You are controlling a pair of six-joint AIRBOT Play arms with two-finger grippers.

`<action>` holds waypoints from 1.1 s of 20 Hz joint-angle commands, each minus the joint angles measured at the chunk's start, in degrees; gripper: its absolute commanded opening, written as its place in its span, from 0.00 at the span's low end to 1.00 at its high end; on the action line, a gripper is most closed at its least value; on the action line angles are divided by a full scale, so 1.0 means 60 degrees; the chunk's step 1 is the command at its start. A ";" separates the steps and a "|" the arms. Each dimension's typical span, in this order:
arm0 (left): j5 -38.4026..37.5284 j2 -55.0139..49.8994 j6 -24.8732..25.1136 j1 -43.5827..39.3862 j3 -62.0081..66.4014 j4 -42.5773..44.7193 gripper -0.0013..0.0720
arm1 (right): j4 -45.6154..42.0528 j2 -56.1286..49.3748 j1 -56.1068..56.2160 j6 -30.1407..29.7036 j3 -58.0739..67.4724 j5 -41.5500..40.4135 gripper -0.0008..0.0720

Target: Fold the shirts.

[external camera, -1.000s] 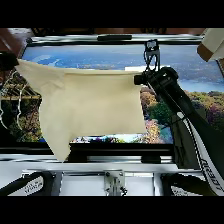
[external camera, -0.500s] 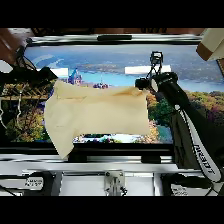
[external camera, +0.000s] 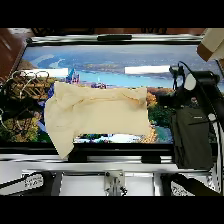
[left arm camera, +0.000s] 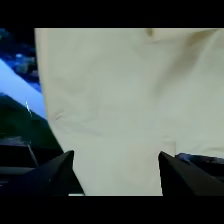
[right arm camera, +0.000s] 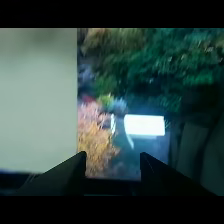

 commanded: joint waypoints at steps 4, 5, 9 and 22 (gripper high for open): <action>0.2433 0.1089 0.1861 0.1260 -0.3508 -0.0295 0.81 | 0.2692 0.1228 -0.0878 -0.0146 -0.1712 0.2605 0.63; 0.2867 0.1049 0.1985 0.1253 -0.3654 -0.0306 0.81 | 0.2721 0.1322 -0.0878 0.0102 -0.1712 0.2885 0.63; 0.3534 0.0634 0.2812 0.1246 -0.3759 -0.1228 0.81 | 0.2954 0.1526 -0.0878 0.1268 -0.1712 0.3020 0.63; 0.3271 -0.0594 0.2911 0.0991 -0.3840 -0.1920 0.08 | 0.1657 0.1526 -0.0878 0.1596 -0.1712 0.2783 0.64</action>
